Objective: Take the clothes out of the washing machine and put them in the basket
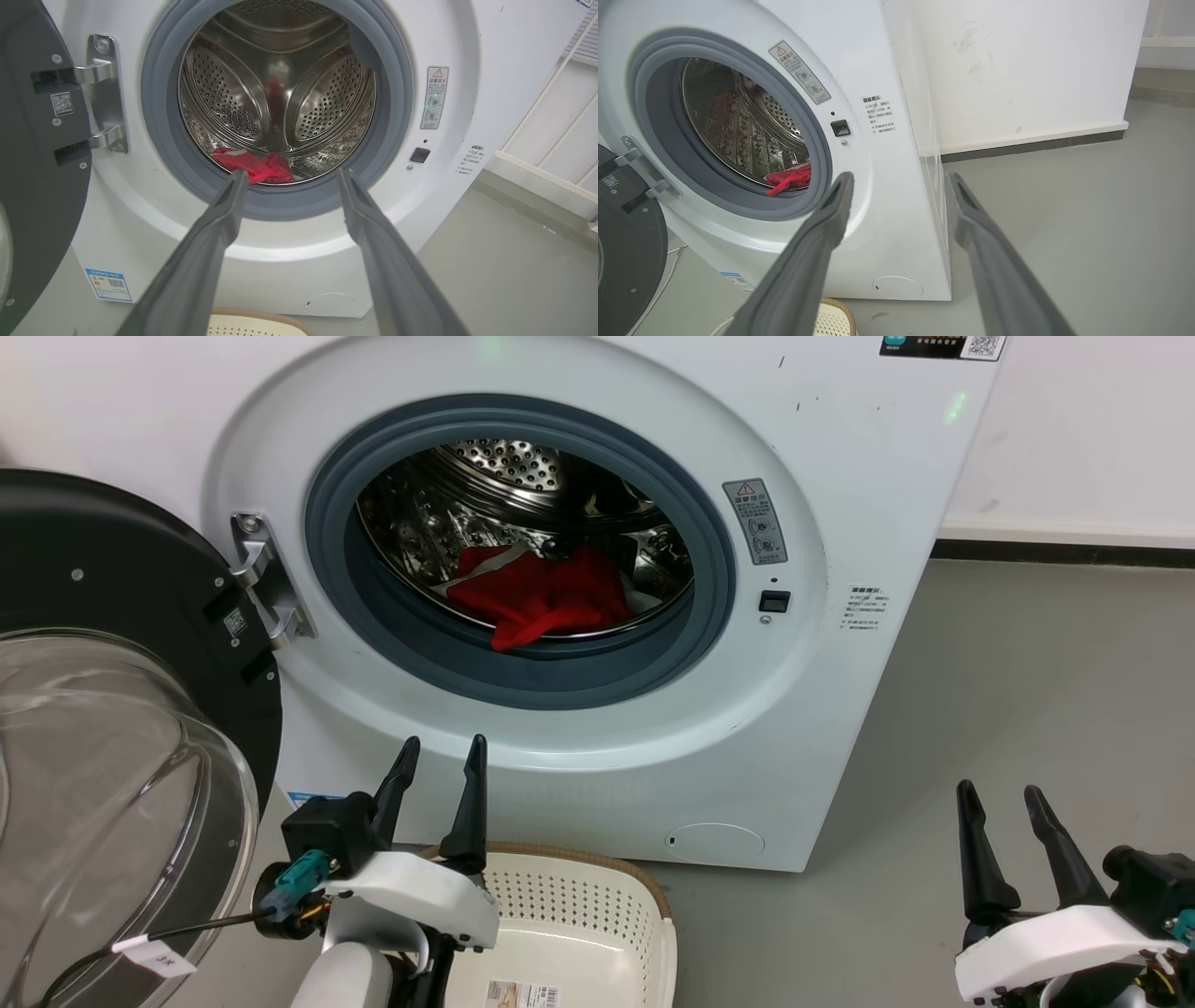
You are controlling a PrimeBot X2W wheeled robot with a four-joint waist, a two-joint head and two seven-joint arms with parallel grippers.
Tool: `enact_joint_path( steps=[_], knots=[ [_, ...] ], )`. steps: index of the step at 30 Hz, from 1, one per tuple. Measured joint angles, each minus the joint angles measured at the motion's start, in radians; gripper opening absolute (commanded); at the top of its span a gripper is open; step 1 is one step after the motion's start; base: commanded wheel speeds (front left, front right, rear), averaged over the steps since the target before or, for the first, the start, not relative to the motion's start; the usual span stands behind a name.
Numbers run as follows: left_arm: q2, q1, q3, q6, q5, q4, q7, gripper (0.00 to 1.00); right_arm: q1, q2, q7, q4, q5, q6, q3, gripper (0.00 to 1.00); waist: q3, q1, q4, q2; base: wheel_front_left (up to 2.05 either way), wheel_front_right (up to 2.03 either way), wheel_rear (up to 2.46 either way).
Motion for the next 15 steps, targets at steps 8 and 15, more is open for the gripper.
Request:
enact_joint_path(
  steps=[8,15],
  knots=[
    [0.01,-0.009,-0.023,0.012,0.078,0.002,-0.018,1.0,0.009,0.0,-0.005,-0.004,-0.073,0.0,-0.01,1.0,-0.001,0.0,0.008,0.0,0.0,0.0,0.0],
    [0.015,-0.011,-0.039,0.018,0.13,0.002,-0.031,1.0,0.009,0.0,-0.002,-0.012,-0.126,0.0,-0.016,1.0,-0.001,0.0,0.014,0.0,0.0,0.0,0.0]
  ],
)
